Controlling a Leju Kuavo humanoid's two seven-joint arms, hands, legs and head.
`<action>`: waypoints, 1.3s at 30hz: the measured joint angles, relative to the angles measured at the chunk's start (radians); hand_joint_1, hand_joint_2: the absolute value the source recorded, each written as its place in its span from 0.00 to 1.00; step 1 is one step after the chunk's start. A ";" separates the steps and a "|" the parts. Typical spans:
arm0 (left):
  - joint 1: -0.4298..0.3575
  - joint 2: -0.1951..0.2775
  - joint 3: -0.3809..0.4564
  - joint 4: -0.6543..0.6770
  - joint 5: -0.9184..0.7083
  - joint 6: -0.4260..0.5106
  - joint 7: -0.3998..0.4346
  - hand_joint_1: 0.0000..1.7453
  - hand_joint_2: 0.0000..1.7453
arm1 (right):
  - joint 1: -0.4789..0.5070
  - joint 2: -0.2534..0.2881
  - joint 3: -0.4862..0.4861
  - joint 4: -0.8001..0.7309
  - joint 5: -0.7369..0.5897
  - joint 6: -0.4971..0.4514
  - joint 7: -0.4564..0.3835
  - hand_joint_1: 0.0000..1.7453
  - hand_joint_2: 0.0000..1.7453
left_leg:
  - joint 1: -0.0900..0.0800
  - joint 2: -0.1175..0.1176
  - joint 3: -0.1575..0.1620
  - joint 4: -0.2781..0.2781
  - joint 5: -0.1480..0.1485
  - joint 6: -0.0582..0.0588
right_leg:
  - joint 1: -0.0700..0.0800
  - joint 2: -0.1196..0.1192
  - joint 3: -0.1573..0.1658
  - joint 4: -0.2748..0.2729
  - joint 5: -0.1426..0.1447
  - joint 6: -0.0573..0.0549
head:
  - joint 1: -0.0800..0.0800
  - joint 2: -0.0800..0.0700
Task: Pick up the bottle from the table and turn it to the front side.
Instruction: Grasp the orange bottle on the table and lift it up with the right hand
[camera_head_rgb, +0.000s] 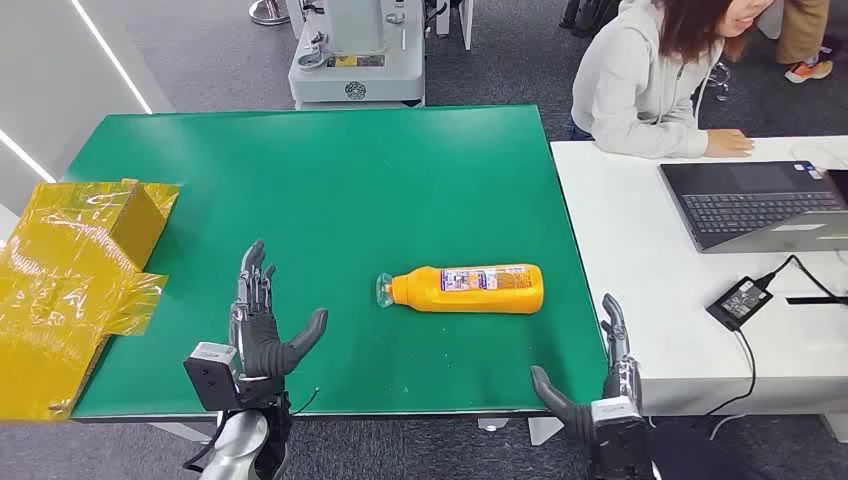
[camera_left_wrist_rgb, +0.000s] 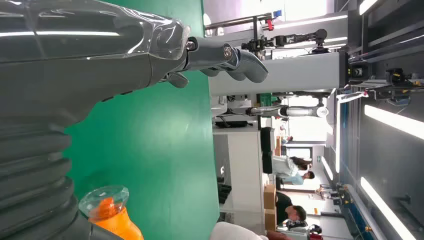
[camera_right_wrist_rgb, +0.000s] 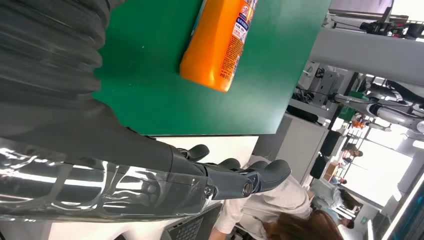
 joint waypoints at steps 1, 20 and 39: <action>-0.002 -0.001 0.000 0.000 0.000 -0.002 0.000 0.00 1.00 | 0.000 0.000 0.000 0.000 0.003 -0.002 0.002 0.00 1.00 | 0.000 0.000 0.000 0.000 0.000 0.000 | 0.000 0.000 0.000 0.000 0.000 0.000 | 0.000 0.000; -0.176 -0.040 -0.021 0.283 0.018 -0.053 -0.047 0.00 1.00 | -0.544 -0.092 0.060 0.441 0.195 0.188 0.108 0.00 1.00 | 0.000 0.001 0.000 0.002 0.004 0.002 | 0.000 0.002 0.000 0.001 0.005 0.002 | 0.000 0.000; -0.236 -0.045 -0.045 0.397 0.034 -0.049 -0.048 0.00 1.00 | -0.991 -0.027 0.381 0.937 0.291 0.613 0.221 0.00 1.00 | 0.000 0.000 -0.001 0.001 0.005 0.001 | 0.000 0.002 -0.001 0.001 0.005 0.001 | 0.000 0.000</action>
